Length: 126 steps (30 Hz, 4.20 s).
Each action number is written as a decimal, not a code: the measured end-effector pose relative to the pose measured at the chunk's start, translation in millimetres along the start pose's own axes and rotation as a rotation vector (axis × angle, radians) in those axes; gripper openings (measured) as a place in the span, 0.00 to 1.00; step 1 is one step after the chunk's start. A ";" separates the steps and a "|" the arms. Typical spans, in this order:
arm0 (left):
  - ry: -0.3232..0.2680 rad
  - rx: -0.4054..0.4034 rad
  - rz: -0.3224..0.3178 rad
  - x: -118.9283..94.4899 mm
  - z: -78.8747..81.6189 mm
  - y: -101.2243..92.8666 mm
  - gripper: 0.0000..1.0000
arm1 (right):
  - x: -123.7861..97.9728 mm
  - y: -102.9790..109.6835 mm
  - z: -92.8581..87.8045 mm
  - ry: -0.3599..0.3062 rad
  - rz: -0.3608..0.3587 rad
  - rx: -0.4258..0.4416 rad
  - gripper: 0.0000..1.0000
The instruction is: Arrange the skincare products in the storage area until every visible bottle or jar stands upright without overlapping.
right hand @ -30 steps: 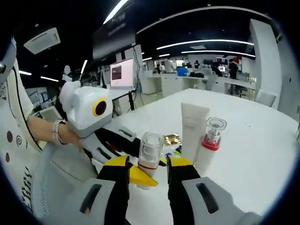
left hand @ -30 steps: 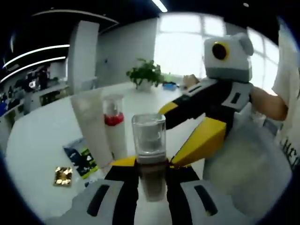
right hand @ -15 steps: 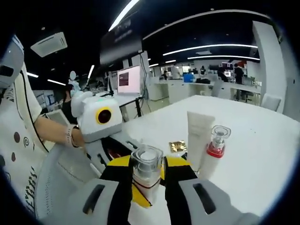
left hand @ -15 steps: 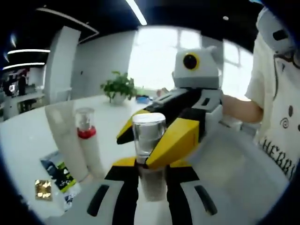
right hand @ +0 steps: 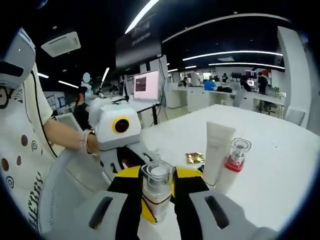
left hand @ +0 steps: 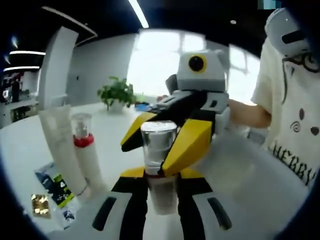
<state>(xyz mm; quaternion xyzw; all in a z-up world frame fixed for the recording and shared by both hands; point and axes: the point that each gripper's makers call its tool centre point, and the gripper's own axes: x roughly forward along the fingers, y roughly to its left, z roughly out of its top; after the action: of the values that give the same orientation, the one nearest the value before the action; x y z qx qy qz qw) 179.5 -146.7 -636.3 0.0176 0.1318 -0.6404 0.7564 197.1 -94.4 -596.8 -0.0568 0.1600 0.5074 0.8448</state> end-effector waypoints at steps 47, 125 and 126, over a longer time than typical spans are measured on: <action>0.233 0.187 0.220 10.1 -63.0 73.7 0.17 | 34.4 -49.8 -55.8 0.091 -0.068 -0.070 0.21; 0.367 0.100 0.355 5.1 -73.8 103.9 0.10 | 37.5 -88.2 -114.6 0.341 -0.098 -0.110 0.13; 0.365 0.097 0.356 5.5 -73.5 104.6 0.11 | 37.1 -88.8 -115.3 0.344 -0.100 -0.109 0.12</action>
<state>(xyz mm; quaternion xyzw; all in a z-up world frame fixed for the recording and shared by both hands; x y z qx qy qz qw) 269.1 -118.9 -723.3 0.1922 0.2303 -0.4888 0.8192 266.5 -135.6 -723.5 -0.1961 0.2714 0.4555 0.8249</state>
